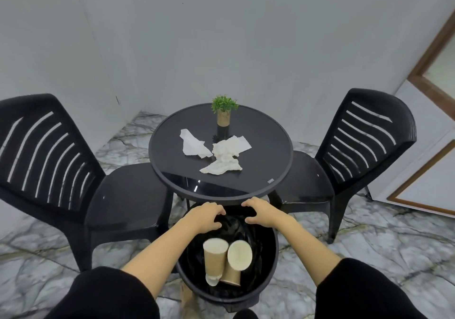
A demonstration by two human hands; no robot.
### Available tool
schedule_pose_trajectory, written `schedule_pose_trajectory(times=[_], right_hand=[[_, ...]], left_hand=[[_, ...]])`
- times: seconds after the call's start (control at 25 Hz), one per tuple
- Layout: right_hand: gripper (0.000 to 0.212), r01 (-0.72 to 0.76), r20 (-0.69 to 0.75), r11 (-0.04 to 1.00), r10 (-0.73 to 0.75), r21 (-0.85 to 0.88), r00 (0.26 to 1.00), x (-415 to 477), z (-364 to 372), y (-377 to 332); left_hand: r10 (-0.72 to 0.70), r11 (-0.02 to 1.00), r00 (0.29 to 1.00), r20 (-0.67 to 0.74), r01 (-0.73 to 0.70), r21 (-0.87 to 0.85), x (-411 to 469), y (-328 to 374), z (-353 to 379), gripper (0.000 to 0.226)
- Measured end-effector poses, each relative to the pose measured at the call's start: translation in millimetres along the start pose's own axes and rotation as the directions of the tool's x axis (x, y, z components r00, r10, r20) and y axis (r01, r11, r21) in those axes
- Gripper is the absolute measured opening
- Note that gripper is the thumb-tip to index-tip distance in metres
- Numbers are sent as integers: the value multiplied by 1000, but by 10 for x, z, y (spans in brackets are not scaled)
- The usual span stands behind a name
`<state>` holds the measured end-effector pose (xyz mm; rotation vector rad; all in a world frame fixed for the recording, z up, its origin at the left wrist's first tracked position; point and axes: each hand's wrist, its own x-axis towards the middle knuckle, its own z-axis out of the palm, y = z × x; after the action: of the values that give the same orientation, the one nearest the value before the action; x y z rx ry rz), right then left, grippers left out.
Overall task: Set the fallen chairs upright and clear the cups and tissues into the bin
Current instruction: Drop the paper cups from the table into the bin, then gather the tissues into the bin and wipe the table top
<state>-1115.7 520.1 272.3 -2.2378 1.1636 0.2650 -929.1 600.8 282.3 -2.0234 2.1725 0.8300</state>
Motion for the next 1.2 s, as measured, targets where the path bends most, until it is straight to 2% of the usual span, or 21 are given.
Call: schedule_pose_trajectory(times=[0.16, 0.4, 0.56, 0.72, 0.92, 1.08, 1.2], right_hand=[[55, 3, -12, 1000, -3, -25, 1000, 376, -260, -125], [52, -3, -67, 998, -2, -65, 998, 1166, -704, -250], [52, -46, -135, 984, 23, -170, 991, 1722, -943, -288], [60, -96, -137, 964, 63, -248, 989, 2153, -1034, -258], [71, -154, -60, 976, 146, -152, 987, 2460, -958, -183], [57, -169, -117, 975, 152, -148, 981, 2530, -868, -204], [47, -162, -99, 978, 150, -135, 984, 2527, -868, -275]], left_hand=[[-40, 997, 999, -1, 40, 59, 270, -223, -256, 47], [-45, 997, 997, -60, 48, 54, 878, -713, -836, 46], [-17, 997, 995, -103, 24, 68, 1308, -1073, -1161, 44], [11, 997, 998, -65, -6, 77, 1731, -1395, -1304, 47], [50, 991, 996, -73, -40, 127, 2129, -1686, -1300, 52], [58, 992, 988, -146, -41, 120, 2205, -1761, -1204, 43], [91, 988, 983, -162, -68, 139, 2185, -1706, -1188, 31]])
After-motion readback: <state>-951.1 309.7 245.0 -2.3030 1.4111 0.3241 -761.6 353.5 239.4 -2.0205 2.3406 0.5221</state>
